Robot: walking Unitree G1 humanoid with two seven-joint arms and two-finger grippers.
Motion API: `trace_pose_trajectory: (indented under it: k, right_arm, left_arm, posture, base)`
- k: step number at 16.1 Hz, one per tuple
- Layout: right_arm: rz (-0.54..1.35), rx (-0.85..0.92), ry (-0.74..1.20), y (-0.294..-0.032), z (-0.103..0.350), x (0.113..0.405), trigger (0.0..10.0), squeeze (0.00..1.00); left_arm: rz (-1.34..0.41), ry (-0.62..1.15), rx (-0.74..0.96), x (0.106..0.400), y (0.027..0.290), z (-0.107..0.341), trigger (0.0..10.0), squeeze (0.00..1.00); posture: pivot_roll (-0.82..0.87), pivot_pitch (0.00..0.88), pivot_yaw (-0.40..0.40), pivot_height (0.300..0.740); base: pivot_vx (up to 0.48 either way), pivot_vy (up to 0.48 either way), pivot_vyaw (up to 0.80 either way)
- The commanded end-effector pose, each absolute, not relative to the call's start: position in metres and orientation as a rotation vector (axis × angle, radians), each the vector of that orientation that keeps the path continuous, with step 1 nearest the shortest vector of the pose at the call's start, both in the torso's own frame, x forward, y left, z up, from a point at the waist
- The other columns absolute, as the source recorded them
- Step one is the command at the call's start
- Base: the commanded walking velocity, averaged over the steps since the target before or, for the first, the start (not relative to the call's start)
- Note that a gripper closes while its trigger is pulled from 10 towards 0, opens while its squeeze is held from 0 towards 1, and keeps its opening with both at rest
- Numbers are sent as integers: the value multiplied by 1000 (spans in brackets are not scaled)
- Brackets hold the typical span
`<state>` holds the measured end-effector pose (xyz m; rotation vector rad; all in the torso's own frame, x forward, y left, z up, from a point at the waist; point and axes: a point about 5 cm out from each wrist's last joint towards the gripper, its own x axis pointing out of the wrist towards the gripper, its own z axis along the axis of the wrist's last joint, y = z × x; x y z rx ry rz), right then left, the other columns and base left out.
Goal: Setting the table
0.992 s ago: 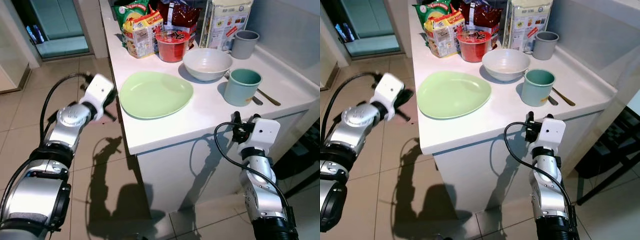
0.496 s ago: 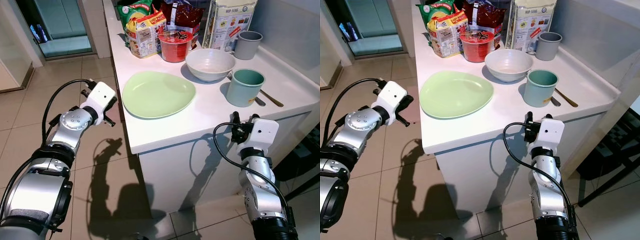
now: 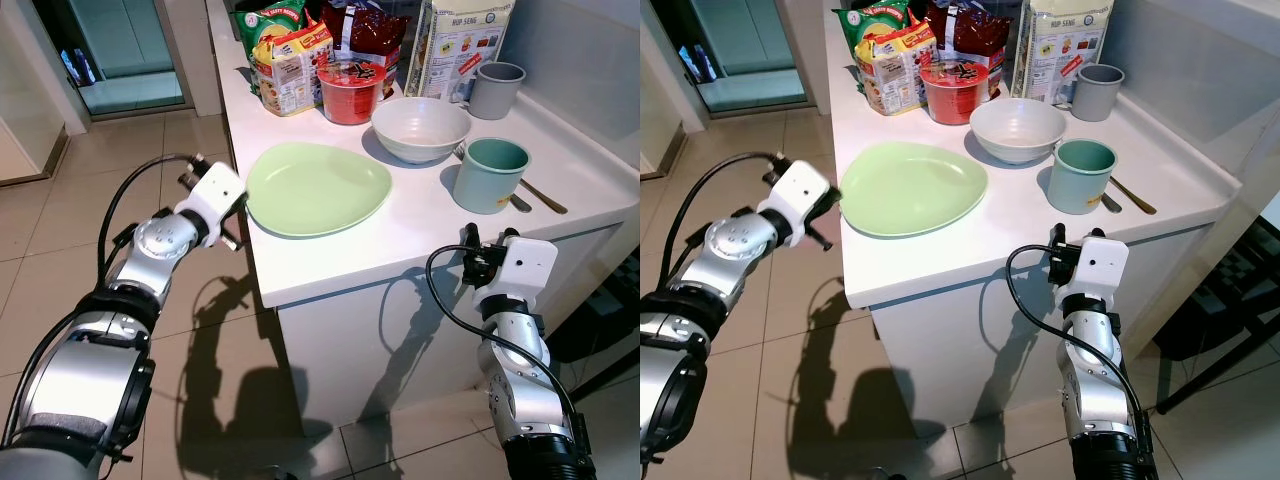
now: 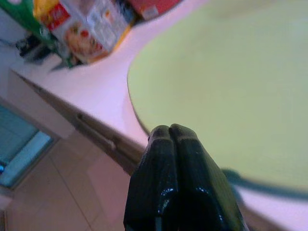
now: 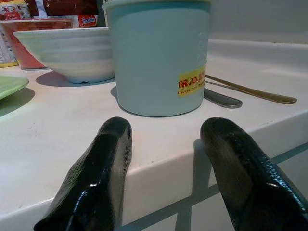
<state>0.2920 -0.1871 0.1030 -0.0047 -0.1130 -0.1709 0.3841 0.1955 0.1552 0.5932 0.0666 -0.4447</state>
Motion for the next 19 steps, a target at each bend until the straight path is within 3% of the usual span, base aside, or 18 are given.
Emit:
trace_pose_trajectory:
  k: [1,6,10,19]
  right_arm:
    - [-167,-11,-117,-186,103,291,10000,0]
    - [-166,-10,-116,-185,103,291,10000,0]
    - [-166,-9,-115,-185,103,291,10000,0]
    - [-170,-17,-119,-187,104,290,10000,0]
  left_arm:
    - [-452,34,616,387,192,163,10000,0]
    - [-489,3,612,387,183,166,10000,0]
    - [-429,51,637,387,197,162,10000,0]
    - [-402,143,684,384,204,147,10000,0]
  posture:
    - [14,0,63,740]
    - [15,0,65,740]
    - [15,0,64,740]
    - [3,0,64,740]
  base:
    - [0,0,0]
    - [0,0,0]
    - [0,0,0]
    - [0,0,0]
